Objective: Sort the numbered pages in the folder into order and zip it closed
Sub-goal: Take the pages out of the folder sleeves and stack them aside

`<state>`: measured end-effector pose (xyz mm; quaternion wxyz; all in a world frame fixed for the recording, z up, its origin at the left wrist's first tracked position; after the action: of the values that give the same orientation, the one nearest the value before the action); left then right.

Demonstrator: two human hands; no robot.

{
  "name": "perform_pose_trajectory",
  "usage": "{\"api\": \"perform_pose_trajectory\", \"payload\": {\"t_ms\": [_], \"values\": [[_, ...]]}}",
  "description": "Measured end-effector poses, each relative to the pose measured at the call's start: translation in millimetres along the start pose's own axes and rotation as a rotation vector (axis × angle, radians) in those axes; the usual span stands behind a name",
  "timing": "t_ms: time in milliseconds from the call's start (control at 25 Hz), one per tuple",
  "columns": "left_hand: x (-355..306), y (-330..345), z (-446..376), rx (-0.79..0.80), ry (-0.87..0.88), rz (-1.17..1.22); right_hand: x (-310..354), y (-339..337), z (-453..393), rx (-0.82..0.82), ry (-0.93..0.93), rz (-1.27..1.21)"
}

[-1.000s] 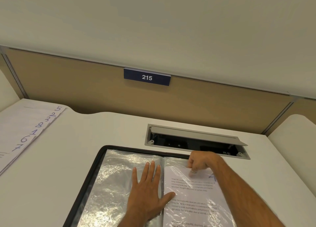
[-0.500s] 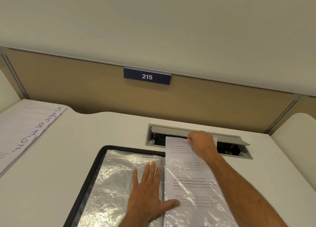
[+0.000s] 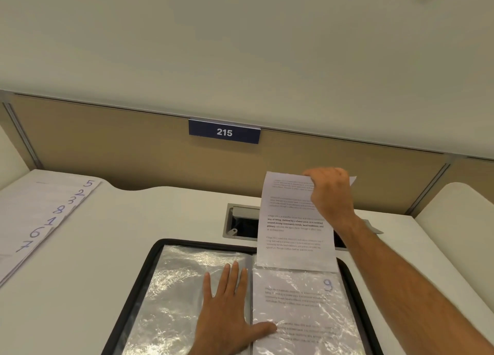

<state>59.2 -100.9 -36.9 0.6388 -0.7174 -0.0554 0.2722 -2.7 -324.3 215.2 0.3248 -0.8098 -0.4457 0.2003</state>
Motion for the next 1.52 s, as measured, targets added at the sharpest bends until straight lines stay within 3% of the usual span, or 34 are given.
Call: {"api": "perform_pose_trajectory", "payload": {"t_ms": [160, 200, 320, 640, 1000, 1120, 1200, 1280, 1400, 1520], "values": [[-1, -11, 2, 0.085, 0.007, 0.019, 15, -51, 0, -0.136, -0.032, -0.008], [1, -14, 1, 0.047, 0.004, 0.044, 19, -61, -1, -0.153, -0.031, -0.011], [13, -19, 0, 0.084, -0.066, 0.318, 28, -91, -1, -0.213, -0.039, -0.011], [13, -149, -4, -0.387, -0.064, 0.885, 77, -151, -15, -0.231, -0.097, -0.071], [41, -207, 23, -0.577, -0.164, 1.218, 154, -163, -25, -0.099, -0.153, -0.271], [66, -216, 39, -0.642, -0.221, 1.22, 167, -166, -27, -0.13, -0.121, -0.321], [83, -223, 48, -0.667, -0.256, 1.216, 162, -165, -21, -0.191, 0.007, -0.37], [101, -229, 57, -0.677, -0.279, 1.222, 142, -146, -4, -0.165, 0.296, -0.509], [130, -241, 74, -0.679, -0.311, 1.189, 147, -74, 42, 0.151, 0.762, -1.008], [168, -250, 89, -0.665, -0.38, 1.148, 186, -22, 78, 0.341, 0.909, -1.181]]}}
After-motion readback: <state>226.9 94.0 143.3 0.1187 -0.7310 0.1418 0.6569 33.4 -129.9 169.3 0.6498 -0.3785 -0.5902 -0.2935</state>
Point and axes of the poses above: each hand's wrist, its own z-axis away from the middle knuckle, its own y-axis out of the palm, x = y × z, the point moved 10 cm from there along -z, towards the middle knuckle, and after that the axes turned 1 degree about -y, right-handed, at the moved point
